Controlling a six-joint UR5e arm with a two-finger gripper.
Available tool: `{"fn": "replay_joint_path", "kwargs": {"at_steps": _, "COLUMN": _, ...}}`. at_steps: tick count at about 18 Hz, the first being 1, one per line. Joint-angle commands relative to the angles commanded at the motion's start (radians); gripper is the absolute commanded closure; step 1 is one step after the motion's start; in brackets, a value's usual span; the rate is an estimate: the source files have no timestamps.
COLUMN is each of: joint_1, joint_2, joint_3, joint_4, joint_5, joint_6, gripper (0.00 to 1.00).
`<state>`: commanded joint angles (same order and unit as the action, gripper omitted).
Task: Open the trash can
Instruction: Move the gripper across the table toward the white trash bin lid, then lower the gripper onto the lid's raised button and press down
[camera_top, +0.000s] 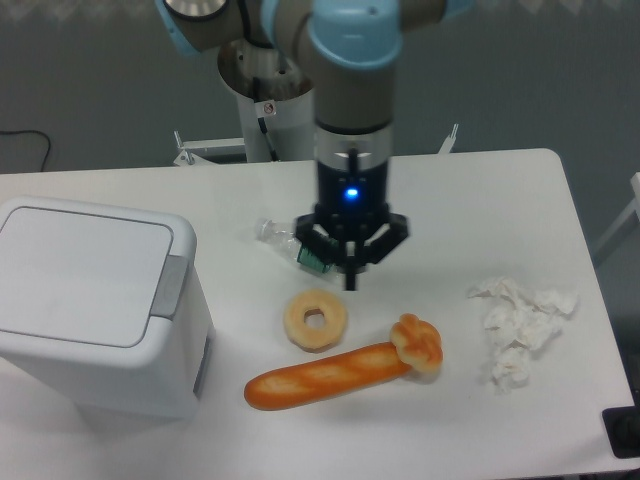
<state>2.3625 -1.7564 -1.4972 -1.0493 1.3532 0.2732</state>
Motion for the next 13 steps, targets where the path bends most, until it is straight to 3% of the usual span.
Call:
{"fn": "replay_joint_path", "kwargs": {"at_steps": 7, "joint_1": -0.069, "joint_2": -0.002, "joint_3": 0.034, "joint_4": 0.0, "joint_5": -0.127, "joint_6": -0.075, "gripper": 1.0}}
{"fn": "replay_joint_path", "kwargs": {"at_steps": 13, "joint_1": -0.112, "joint_2": 0.0, "joint_3": 0.04, "joint_4": -0.002, "joint_5": -0.155, "joint_6": -0.1, "gripper": 1.0}}
